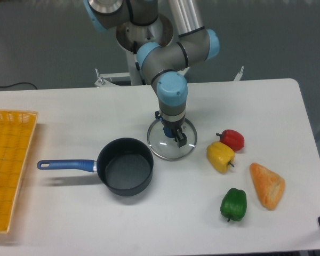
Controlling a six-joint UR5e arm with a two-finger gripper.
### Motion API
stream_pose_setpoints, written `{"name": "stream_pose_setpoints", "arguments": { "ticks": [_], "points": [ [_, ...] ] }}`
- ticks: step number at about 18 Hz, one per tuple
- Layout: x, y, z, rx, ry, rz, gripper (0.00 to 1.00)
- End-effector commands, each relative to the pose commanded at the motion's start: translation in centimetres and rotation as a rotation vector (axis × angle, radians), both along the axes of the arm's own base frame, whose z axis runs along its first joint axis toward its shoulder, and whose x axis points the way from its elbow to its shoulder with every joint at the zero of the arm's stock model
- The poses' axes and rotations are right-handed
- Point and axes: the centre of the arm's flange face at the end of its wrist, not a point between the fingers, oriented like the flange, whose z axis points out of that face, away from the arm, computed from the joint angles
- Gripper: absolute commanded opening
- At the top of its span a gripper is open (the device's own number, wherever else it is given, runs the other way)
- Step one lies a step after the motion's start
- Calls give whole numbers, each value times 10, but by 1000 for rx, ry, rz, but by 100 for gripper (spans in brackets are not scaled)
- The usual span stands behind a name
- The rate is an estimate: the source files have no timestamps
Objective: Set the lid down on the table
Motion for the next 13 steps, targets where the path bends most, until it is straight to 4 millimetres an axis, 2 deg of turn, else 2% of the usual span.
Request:
{"name": "stream_pose_setpoints", "arguments": {
  "ticks": [8, 13],
  "points": [
    [-1, 0, 11, 12, 16, 2, 66],
    [2, 2, 9, 9, 15, -2, 66]
  ]
}}
